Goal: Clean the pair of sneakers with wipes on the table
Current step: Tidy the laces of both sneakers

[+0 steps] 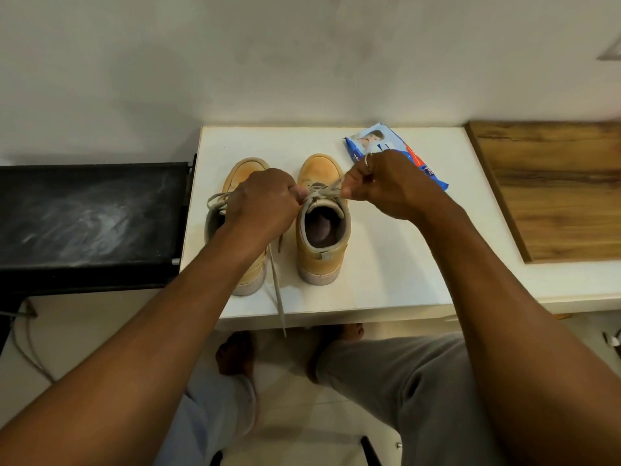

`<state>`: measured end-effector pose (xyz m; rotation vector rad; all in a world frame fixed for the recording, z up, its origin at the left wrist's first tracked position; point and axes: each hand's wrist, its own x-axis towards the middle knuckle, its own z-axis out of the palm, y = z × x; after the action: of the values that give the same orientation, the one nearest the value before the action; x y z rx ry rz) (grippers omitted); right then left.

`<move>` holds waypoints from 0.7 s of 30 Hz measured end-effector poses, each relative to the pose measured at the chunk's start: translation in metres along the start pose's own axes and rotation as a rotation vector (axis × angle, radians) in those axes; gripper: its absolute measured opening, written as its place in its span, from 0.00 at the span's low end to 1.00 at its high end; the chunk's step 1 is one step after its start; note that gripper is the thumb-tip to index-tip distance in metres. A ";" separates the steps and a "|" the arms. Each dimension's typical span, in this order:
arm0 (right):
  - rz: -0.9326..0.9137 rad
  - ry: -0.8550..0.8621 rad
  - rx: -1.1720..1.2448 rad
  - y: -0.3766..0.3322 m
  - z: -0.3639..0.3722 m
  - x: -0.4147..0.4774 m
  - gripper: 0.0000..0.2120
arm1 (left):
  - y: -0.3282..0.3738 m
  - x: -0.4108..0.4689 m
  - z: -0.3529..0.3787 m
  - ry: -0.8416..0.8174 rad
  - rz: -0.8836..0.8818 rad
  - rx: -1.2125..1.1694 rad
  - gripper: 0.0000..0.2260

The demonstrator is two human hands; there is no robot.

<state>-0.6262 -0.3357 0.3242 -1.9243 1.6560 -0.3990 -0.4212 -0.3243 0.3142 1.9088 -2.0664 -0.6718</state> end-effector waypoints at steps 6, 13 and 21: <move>0.021 -0.032 0.011 0.006 -0.007 -0.003 0.06 | 0.005 0.002 0.000 -0.002 -0.029 0.120 0.16; 0.023 -0.106 0.055 0.003 -0.005 -0.004 0.08 | 0.001 -0.001 0.001 0.013 0.005 0.087 0.18; -0.167 0.237 0.210 -0.023 0.002 -0.010 0.04 | -0.011 -0.007 -0.029 0.199 0.002 -0.099 0.09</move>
<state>-0.6087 -0.3237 0.3375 -1.9189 1.5286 -0.8619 -0.3971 -0.3230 0.3349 1.8377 -1.8783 -0.5489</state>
